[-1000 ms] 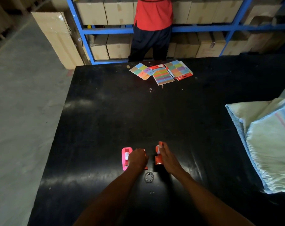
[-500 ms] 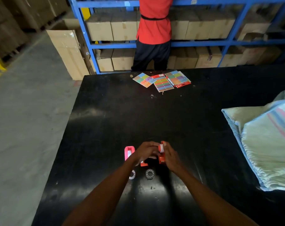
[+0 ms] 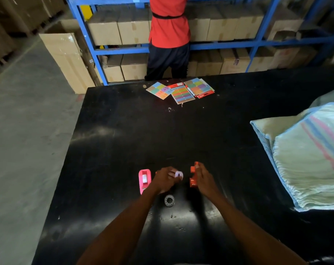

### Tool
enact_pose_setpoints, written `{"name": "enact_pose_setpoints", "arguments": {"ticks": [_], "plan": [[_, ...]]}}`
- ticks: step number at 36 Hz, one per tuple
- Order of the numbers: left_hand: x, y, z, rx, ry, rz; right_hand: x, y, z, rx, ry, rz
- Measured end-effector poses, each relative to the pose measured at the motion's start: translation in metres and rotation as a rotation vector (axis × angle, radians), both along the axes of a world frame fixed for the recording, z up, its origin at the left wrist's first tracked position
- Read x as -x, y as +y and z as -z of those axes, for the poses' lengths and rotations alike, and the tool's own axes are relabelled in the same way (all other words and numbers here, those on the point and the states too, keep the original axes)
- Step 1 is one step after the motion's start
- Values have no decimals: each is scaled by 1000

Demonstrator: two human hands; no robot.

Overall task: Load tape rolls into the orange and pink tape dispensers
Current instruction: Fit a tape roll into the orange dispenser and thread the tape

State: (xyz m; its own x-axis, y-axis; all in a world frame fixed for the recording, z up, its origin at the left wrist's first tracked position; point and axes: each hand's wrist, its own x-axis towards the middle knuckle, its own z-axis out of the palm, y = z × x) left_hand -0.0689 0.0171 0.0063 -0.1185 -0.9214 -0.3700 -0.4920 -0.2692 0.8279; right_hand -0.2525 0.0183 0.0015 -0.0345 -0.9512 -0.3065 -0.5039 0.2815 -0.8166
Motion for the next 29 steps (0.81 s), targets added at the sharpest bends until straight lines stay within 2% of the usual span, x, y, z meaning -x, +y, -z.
{"name": "enact_pose_setpoints", "arguments": {"ticks": [6, 16, 29], "plan": [[21, 9, 15, 48, -348, 234, 15, -7, 9, -46, -34, -6], [53, 1, 45, 78, -655, 340, 14, -22, 21, -113, -102, 10], [29, 19, 49, 222, -476, 166, 7, -18, 33, -164, -72, -55]]}}
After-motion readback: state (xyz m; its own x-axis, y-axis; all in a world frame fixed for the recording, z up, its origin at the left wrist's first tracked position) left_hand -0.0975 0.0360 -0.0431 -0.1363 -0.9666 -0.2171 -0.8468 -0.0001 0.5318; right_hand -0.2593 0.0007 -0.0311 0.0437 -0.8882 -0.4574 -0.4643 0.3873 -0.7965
